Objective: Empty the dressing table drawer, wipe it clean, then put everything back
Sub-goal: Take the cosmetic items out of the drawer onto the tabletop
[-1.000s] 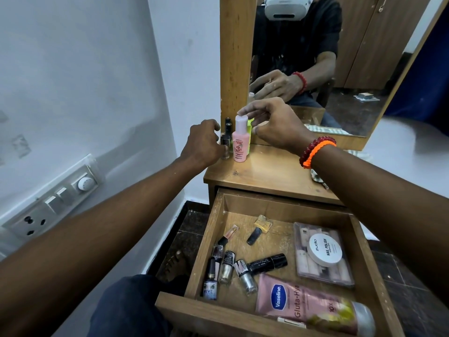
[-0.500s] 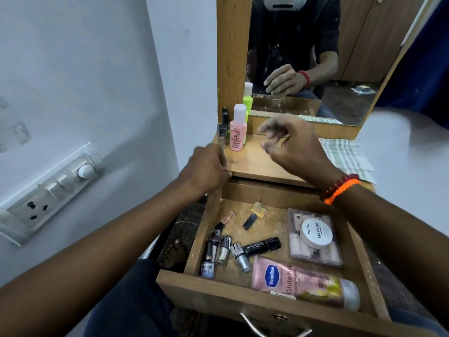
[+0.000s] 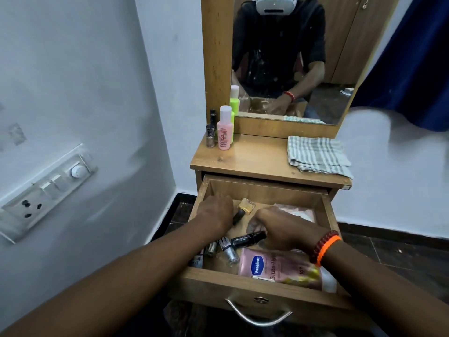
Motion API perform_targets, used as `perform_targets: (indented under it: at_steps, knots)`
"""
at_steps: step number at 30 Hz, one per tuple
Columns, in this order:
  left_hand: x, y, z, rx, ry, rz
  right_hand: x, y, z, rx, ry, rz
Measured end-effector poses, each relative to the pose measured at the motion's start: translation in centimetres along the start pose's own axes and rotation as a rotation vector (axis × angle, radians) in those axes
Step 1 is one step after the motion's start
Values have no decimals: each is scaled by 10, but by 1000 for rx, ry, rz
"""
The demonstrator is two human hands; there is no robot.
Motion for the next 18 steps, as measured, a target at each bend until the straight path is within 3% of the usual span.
perform_targets:
  at_steps: [6, 11, 14, 18]
  knots:
    - [0, 13, -13, -174, 4, 72, -8, -2, 9, 21, -12, 31]
    - [-4, 42, -33, -621, -58, 155, -11, 37, 10, 119, -15, 104]
    - [-6, 68, -44, -773, -89, 297, -4, 69, 7, 172, 13, 164]
    - [5, 94, -61, -784, -110, 507, 13, 116, -3, 197, 40, 272]
Point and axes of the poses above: each hand's wrist, its own x-axis towards the middle knuckle, its own y-axis out of the back of the hand, z = x × y, the point moved 5 cm from there along x, towards the middle knuckle, and after that the axes turned 9 degrees about -x, right-handed, at the moved point
